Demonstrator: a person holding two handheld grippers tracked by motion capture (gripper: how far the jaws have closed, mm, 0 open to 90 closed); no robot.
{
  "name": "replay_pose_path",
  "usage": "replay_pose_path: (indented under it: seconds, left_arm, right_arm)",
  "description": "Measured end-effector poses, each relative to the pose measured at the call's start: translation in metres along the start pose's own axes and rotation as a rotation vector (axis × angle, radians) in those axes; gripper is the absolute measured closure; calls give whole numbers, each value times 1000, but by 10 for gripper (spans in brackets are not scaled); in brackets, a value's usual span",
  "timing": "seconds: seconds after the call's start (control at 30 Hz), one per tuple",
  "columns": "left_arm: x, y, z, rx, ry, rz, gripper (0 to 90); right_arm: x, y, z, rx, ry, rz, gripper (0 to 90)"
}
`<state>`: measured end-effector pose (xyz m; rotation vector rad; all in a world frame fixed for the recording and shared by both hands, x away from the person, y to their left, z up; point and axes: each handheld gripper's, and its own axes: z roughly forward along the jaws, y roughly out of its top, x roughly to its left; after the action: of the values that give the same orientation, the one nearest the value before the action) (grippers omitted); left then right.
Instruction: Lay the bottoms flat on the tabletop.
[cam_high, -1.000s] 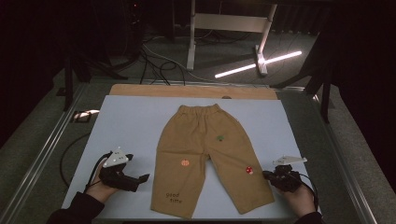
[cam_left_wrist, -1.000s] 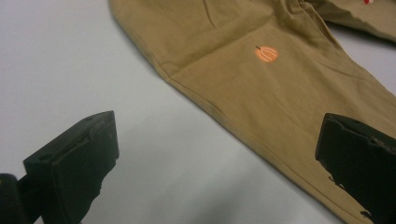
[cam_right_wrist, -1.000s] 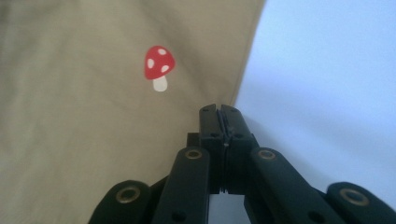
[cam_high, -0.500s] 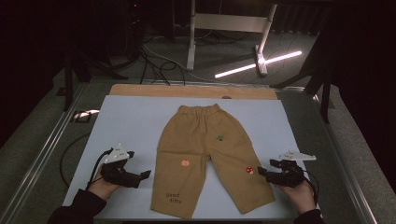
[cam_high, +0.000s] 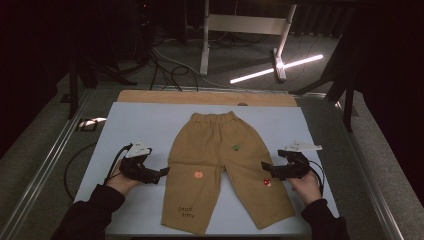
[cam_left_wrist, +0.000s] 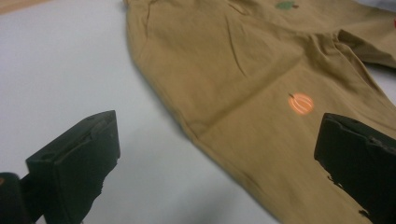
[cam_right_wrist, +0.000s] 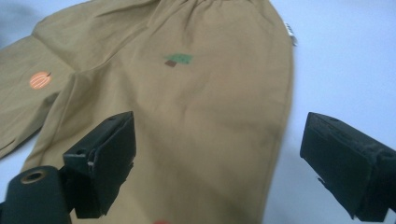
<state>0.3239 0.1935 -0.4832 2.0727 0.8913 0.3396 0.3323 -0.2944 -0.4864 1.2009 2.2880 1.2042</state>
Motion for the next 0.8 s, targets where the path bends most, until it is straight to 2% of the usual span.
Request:
replay_pose_path:
  seconds: [0.1, 0.17, 0.2, 0.27, 0.33, 0.43, 0.5, 0.53, 0.57, 0.67, 0.73, 0.8]
  left_arm:
    - [3, 7, 9, 25, 21, -13, 23]
    - [6, 13, 16, 48, 22, -41, 23]
    - [7, 15, 19, 55, 25, -45, 23]
    - [10, 22, 28, 74, 25, -50, 22]
    - [14, 29, 37, 98, 27, -59, 22]
    - [20, 37, 49, 108, 35, -65, 23]
    - [24, 44, 58, 113, 52, -62, 28]
    - [26, 48, 64, 117, 68, -63, 40]
    - [28, 51, 69, 108, 84, -67, 60]
    - [37, 60, 82, 94, 86, -98, 100]
    - [42, 65, 92, 104, 101, -91, 117]
    - [46, 69, 100, 106, 121, -105, 153]
  right_arm:
    - [-3, 8, 15, 6, 7, -22, 101]
    - [-4, 13, 23, 4, 4, -29, 96]
    - [-5, 16, 29, 20, -6, -35, 95]
    - [-8, 22, 36, 36, 8, -40, 96]
    - [-11, 28, 44, 35, 6, -43, 96]
    - [-17, 39, 57, 49, -13, -50, 125]
    - [-21, 45, 64, 64, -18, -34, 142]
    - [-25, 48, 68, 65, 5, -23, 142]
    - [-29, 51, 73, 66, -4, -8, 150]
    - [-37, 60, 85, 66, -18, 23, 156]
    - [-41, 64, 95, 76, -25, 17, 160]
    - [-44, 67, 103, 99, -56, 25, 253]
